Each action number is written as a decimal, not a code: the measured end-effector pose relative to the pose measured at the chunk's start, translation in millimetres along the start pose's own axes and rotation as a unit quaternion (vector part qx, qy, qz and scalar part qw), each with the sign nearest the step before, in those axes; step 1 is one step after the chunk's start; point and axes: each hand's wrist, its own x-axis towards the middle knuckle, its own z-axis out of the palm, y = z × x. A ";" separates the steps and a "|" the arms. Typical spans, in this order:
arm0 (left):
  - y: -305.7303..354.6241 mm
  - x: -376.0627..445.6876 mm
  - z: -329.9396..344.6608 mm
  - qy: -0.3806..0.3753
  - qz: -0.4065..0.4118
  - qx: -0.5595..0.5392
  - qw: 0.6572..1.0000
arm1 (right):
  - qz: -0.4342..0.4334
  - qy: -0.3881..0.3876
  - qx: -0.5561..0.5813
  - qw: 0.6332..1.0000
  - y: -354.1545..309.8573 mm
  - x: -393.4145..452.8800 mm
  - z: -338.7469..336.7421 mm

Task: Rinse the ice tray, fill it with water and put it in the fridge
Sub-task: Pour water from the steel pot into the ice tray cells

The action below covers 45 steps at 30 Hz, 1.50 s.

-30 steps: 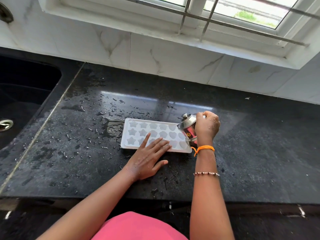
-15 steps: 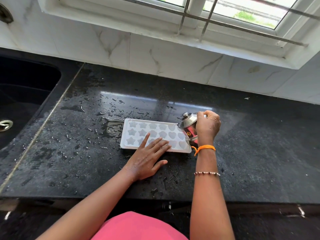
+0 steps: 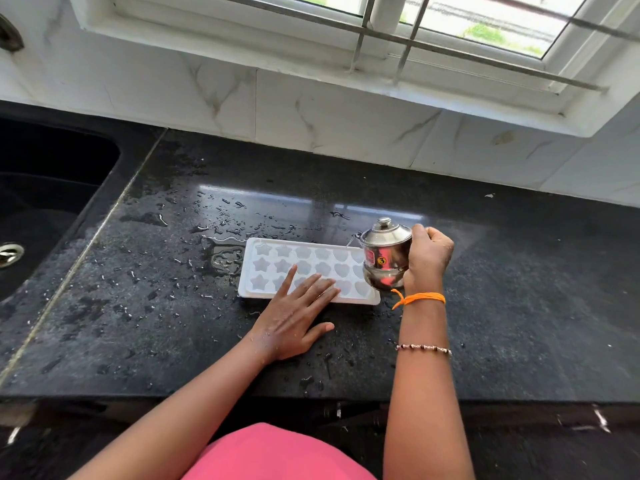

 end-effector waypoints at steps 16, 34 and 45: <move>9.5 16.7 6.4 -0.022 0.022 -0.013 0.999 | 0.026 0.043 -0.015 0.999 14.5 15.9 -12.0; 9.9 17.7 9.3 0.001 0.025 -0.011 1.000 | -0.046 0.035 -0.160 0.985 15.4 7.7 -10.7; 8.5 18.4 11.3 0.005 0.025 -0.011 1.000 | -0.056 0.041 -0.208 0.976 14.4 8.4 -8.8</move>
